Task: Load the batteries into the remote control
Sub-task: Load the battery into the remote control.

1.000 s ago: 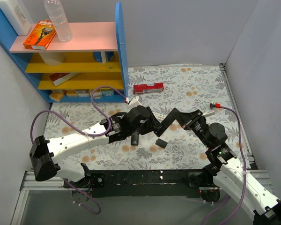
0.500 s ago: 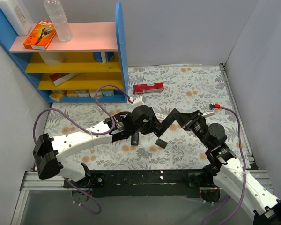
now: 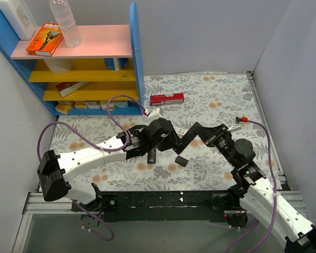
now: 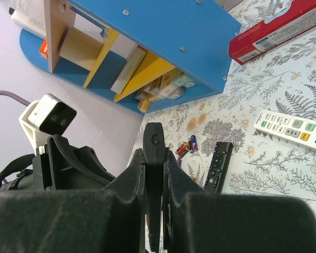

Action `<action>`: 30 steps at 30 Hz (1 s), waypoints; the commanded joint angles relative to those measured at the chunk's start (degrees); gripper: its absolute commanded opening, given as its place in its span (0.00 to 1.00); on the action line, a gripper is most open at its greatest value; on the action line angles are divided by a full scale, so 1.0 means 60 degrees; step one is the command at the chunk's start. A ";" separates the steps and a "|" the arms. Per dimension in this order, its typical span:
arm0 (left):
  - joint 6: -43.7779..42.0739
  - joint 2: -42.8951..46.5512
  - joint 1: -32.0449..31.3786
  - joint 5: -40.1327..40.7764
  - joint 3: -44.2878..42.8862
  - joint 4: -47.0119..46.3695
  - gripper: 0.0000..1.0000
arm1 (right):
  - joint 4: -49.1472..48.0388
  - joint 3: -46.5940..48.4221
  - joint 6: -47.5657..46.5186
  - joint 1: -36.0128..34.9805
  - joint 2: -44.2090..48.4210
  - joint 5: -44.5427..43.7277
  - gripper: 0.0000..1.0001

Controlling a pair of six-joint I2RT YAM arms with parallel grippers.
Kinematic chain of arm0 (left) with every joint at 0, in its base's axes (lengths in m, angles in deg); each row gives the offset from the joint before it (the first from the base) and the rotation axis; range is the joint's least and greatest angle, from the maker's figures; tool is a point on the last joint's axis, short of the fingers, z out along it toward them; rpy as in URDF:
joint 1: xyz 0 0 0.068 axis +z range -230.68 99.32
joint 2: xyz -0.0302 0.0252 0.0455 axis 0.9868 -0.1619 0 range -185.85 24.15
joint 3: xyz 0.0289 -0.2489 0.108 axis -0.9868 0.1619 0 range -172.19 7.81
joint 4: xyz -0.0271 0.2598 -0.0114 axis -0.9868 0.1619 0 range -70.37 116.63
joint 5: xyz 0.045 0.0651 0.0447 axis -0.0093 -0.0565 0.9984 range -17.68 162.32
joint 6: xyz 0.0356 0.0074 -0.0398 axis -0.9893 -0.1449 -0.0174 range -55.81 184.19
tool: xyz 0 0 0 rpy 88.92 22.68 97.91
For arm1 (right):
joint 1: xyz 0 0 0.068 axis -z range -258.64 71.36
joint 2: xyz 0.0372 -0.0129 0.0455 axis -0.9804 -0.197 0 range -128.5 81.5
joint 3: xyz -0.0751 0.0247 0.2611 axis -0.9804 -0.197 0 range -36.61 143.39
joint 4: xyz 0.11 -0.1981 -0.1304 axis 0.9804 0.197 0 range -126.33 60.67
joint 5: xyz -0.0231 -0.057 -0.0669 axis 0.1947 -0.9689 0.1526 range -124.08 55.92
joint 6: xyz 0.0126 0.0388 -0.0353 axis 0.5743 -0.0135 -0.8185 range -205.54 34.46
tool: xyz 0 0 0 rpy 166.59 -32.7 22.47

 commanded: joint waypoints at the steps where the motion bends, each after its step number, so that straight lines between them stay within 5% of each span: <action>1: -0.0053 -0.0124 0.0071 0.0396 -0.0014 0.1233 0.41 | -0.1306 0.0359 0.0287 0.0038 0.0261 -0.0358 0.01; 8: -0.0228 0.0314 0.0086 0.0367 0.0220 0.0326 0.70 | -0.1307 0.0315 0.0287 0.0038 0.0231 -0.0226 0.01; 22: -0.0770 0.1472 0.0408 0.0295 0.0557 -0.0831 0.96 | -0.0633 -0.0138 0.0067 0.0038 0.0422 -0.0576 0.01; 30: -0.0990 0.1825 0.0963 -0.0072 0.0923 -0.0762 0.98 | -0.0326 -0.0447 -0.0049 0.0037 0.0525 -0.0738 0.01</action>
